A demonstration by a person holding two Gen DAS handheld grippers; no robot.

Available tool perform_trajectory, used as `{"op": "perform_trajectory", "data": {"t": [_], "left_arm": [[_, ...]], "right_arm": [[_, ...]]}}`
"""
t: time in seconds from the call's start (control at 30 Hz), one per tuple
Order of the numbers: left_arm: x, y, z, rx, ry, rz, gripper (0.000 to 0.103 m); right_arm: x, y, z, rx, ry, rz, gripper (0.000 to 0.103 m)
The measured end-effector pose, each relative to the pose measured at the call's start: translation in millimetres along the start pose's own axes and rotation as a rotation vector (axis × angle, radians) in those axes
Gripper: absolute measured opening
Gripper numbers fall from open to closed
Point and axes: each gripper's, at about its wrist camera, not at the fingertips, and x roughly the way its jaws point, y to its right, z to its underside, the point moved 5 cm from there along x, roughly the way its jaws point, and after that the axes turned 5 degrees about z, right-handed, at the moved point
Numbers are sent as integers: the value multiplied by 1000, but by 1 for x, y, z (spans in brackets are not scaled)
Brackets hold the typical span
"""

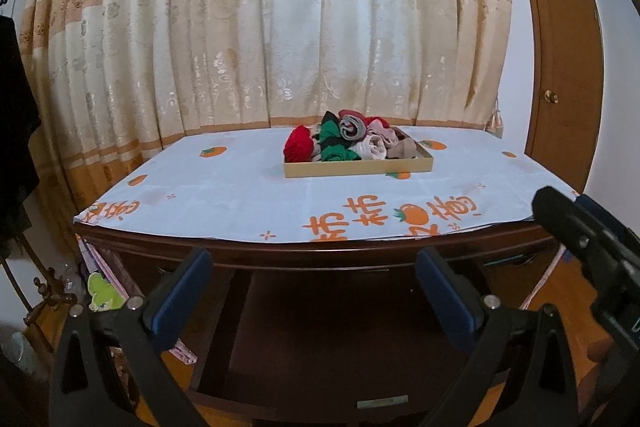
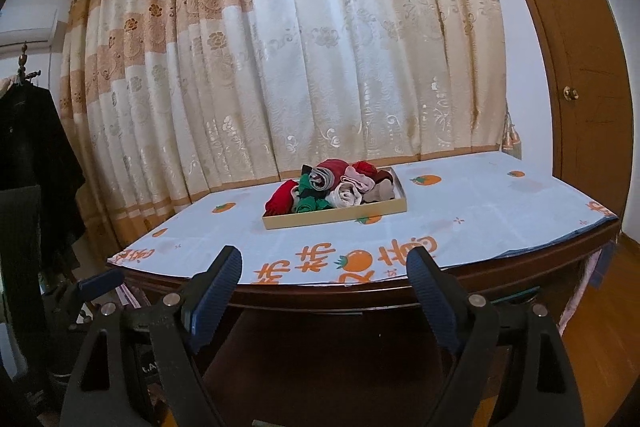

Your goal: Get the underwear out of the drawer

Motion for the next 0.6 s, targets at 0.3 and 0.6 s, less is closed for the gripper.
{"op": "perform_trajectory", "data": {"t": [0.3, 0.6], "left_arm": [[-7, 3, 6, 8, -11, -3, 103], [-14, 2, 11, 18, -10, -23, 103]], "right_arm": [[-11, -1, 0, 9, 12, -12, 87], [-17, -6, 1, 2, 15, -17, 87]]}}
